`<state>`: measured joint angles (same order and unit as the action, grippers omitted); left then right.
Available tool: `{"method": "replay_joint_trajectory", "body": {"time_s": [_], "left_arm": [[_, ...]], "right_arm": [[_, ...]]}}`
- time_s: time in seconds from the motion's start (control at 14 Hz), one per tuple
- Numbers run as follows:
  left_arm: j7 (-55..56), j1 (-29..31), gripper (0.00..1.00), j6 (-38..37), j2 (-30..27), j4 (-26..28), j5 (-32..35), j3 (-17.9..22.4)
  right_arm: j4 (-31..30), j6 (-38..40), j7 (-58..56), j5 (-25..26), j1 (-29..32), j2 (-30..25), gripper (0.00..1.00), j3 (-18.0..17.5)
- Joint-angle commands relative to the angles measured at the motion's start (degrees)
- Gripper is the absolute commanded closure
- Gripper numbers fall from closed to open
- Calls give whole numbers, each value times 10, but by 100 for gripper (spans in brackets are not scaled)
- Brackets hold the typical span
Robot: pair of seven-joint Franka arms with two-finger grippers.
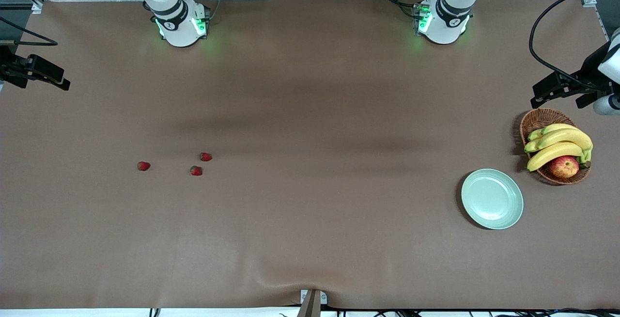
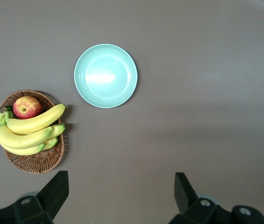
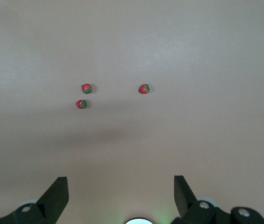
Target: Collect all strawberries into plate
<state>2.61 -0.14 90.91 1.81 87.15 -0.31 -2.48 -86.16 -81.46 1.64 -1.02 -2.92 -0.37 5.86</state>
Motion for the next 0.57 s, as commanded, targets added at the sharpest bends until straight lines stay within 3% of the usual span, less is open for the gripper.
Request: {"method": "replay_joint_trajectory", "body": {"time_s": [0.0,0.5], "left_arm": [[5,-1,0,0,-1,0,-5,-1],[10,0,0,-3,-1,-4,-4,-7]], "right_arm": [[-4,3,4,-6,-1,-5,0,-1],[-4,5,2,-6,-1,-5,0,-1]]}}
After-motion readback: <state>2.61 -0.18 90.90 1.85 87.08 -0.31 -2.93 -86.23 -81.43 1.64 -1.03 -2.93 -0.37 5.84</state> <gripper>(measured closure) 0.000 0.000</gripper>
